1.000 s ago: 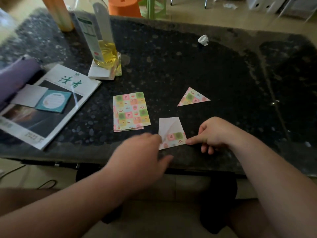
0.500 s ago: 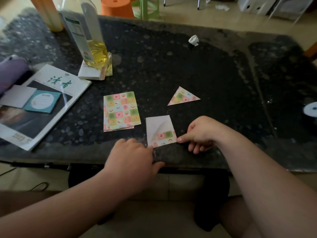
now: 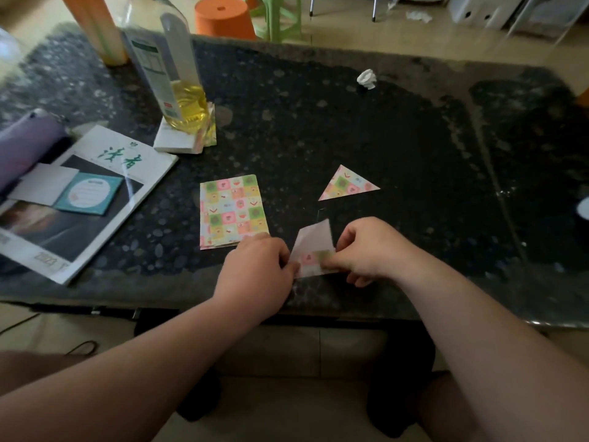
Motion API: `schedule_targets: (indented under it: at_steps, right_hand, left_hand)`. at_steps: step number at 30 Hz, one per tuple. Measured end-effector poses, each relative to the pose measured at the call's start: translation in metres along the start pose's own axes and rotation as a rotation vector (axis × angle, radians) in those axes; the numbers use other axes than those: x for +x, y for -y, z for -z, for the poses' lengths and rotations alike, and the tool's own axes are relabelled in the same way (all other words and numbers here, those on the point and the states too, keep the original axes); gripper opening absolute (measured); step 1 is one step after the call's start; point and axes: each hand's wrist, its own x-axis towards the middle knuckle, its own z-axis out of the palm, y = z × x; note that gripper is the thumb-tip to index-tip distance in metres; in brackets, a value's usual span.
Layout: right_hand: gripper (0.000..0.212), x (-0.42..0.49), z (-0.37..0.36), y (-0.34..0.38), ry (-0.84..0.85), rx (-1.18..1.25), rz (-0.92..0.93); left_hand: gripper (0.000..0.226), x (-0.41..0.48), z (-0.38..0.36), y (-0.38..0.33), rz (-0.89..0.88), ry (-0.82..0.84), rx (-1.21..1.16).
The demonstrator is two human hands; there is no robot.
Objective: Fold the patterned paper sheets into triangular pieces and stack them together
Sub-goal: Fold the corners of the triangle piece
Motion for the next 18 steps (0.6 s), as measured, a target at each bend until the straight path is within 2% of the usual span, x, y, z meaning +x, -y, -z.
schedule_targets:
  at_steps: [2, 5, 8, 11, 14, 18]
  right_hand:
    - [0.041, -0.004, 0.003, -0.001, 0.000, 0.039, 0.011]
    - [0.047, -0.011, 0.010, -0.006, -0.018, 0.275, 0.063]
    - [0.035, -0.019, 0.019, -0.006, 0.035, 0.601, 0.131]
    - [0.016, -0.027, 0.023, -0.004, 0.066, 0.804, 0.203]
    - [0.026, -0.032, 0.018, 0.000, 0.074, 0.928, 0.236]
    - [0.008, -0.032, 0.013, 0.002, 0.014, 0.972, 0.284]
  left_hand:
    - [0.014, 0.000, 0.002, -0.005, 0.001, 0.029, -0.113]
    - [0.008, 0.001, 0.016, -0.016, 0.064, 0.054, -0.495]
    - [0.008, 0.001, 0.029, -0.023, 0.129, 0.041, -0.849]
    - [0.008, 0.000, 0.035, -0.026, 0.134, 0.003, -1.122]
    - [0.014, 0.000, 0.038, -0.029, 0.090, -0.018, -1.249]
    - [0.014, -0.003, 0.039, -0.029, -0.001, 0.016, -1.284]
